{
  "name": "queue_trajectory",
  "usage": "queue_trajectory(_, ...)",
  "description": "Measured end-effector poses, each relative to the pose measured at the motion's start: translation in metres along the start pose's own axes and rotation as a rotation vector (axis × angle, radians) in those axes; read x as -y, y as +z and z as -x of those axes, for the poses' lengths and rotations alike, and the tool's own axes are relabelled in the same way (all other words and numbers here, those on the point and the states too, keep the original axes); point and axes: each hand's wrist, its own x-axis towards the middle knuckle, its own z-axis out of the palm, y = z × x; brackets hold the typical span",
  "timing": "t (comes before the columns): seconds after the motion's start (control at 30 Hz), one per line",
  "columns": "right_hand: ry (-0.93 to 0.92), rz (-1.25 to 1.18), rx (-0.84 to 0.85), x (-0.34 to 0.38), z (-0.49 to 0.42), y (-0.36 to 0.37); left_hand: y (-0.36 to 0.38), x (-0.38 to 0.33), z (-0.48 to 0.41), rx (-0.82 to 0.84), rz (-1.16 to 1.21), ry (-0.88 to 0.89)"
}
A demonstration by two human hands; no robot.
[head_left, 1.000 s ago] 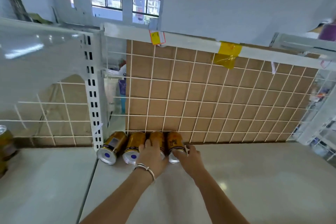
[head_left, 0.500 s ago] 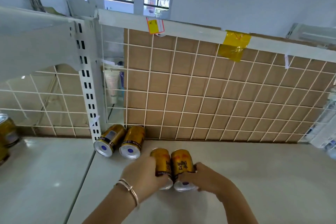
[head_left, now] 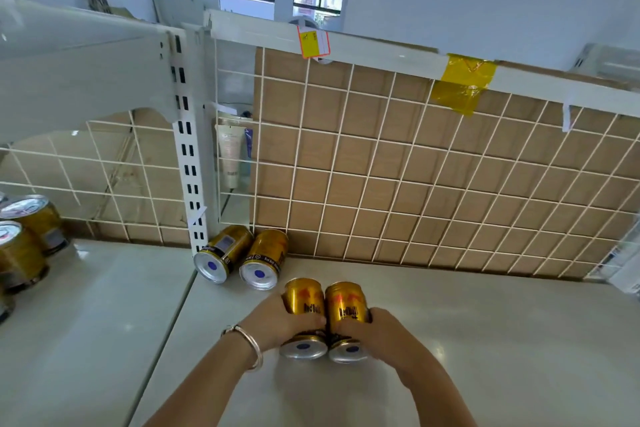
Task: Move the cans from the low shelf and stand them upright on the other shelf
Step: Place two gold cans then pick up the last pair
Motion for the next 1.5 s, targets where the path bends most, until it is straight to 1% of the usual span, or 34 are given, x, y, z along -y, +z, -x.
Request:
queue_trajectory(0.07,-0.039,-0.043,0.032,0.006,0.007,0.005,-0.006,0.008,0.007,0.002,0.138,-0.016)
queue_trajectory(0.13,-0.084,-0.066,0.05,0.012,0.012,0.013,-0.016,0.016,0.015,-0.008,0.225,-0.012)
queue_trajectory(0.27,-0.124,-0.071,0.077,0.027,0.017,0.035,-0.039,0.034,0.036,-0.07,0.329,-0.002)
queue_trajectory(0.37,-0.167,-0.082,0.154,0.045,0.022,0.052,-0.062,0.052,0.059,-0.112,0.402,0.001)
queue_trajectory(0.53,-0.311,-0.117,0.278,0.082,0.026,0.095,-0.106,0.09,0.091,-0.269,0.424,0.023)
queue_trajectory(0.6,-0.337,-0.11,0.301,0.098,0.024,0.119,-0.123,0.107,0.104,-0.35,0.443,0.035)
queue_trajectory(0.7,-0.356,-0.058,0.303,0.118,0.026,0.159,-0.15,0.133,0.123,-0.458,0.353,0.073)
queue_trajectory(0.8,-0.391,-0.086,0.28,0.133,0.028,0.199,-0.171,0.16,0.136,-0.527,0.251,0.094)
queue_trajectory(0.93,-0.527,-0.024,0.105,0.153,0.019,0.239,-0.185,0.183,0.144,-0.591,0.24,0.13)
queue_trajectory(1.0,-0.565,0.038,0.049,0.163,0.013,0.254,-0.189,0.195,0.144,-0.598,0.221,0.182)
queue_trajectory(1.1,-0.55,0.172,0.078,0.178,0.004,0.266,-0.193,0.214,0.144,-0.557,0.291,0.223)
queue_trajectory(1.23,-0.616,0.577,0.103,0.201,-0.001,0.264,-0.197,0.223,0.142,-0.522,0.287,0.252)
queue_trajectory(1.27,-0.611,0.662,0.1,0.207,-0.002,0.264,-0.199,0.224,0.142,-0.504,0.276,0.255)
queue_trajectory(1.4,-0.493,0.991,0.127,0.231,-0.002,0.269,-0.205,0.228,0.142,-0.428,0.218,0.269)
queue_trajectory(1.5,-0.457,1.164,0.158,0.245,-0.001,0.273,-0.209,0.237,0.144,-0.374,0.192,0.276)
